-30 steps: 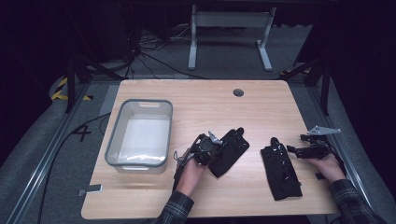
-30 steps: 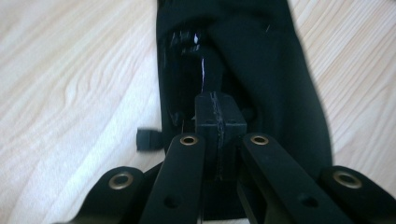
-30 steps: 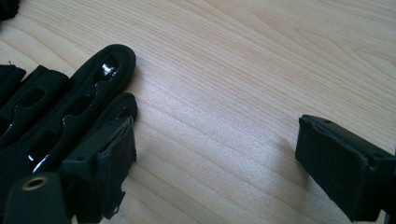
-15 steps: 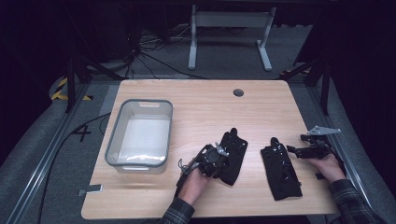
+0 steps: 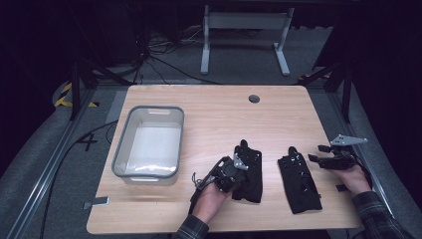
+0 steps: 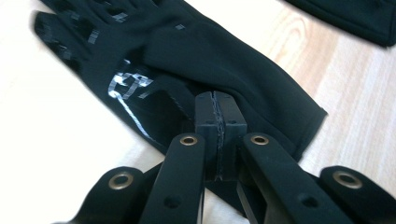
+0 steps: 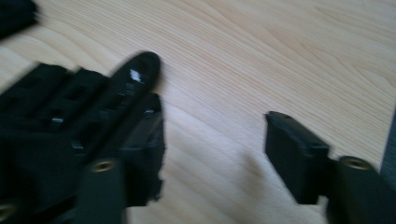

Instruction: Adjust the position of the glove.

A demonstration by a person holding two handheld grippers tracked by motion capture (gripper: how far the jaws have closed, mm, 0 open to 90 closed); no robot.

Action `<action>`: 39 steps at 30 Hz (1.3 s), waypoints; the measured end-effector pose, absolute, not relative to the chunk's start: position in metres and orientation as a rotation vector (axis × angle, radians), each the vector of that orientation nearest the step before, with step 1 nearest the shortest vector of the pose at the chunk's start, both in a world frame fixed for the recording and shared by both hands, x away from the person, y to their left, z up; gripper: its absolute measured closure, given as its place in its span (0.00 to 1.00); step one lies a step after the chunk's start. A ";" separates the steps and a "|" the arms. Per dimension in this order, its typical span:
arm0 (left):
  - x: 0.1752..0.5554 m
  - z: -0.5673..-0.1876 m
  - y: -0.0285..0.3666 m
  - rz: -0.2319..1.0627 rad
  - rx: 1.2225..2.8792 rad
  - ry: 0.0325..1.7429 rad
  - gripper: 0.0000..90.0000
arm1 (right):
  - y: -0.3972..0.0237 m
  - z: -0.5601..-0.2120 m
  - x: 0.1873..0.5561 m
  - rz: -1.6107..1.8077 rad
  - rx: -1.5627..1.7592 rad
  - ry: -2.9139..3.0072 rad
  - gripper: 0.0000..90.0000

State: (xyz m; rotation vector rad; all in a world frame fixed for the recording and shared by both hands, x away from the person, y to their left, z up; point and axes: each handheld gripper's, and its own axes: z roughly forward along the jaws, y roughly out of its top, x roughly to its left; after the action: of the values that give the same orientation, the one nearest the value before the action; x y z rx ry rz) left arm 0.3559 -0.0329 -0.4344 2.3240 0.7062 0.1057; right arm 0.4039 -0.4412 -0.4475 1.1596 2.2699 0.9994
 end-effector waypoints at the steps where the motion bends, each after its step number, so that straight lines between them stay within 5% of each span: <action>1: 0.358 -0.433 -0.032 0.107 2.319 0.713 1.00 | -0.440 -0.444 0.401 1.030 1.148 2.274 0.60; 10: 0.373 -0.435 -0.036 0.143 2.311 0.736 1.00 | -0.418 -0.438 0.370 1.149 0.987 2.464 0.97; 39: 0.373 -0.450 -0.055 0.137 2.400 0.693 1.00 | -0.361 -0.453 0.393 1.049 0.951 2.547 1.00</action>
State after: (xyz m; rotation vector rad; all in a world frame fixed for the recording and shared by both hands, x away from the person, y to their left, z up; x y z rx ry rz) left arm 0.3727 -0.0545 -0.4499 2.4000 0.6929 0.1373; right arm 0.3930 -0.3607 -0.4534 0.9512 2.5466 1.0495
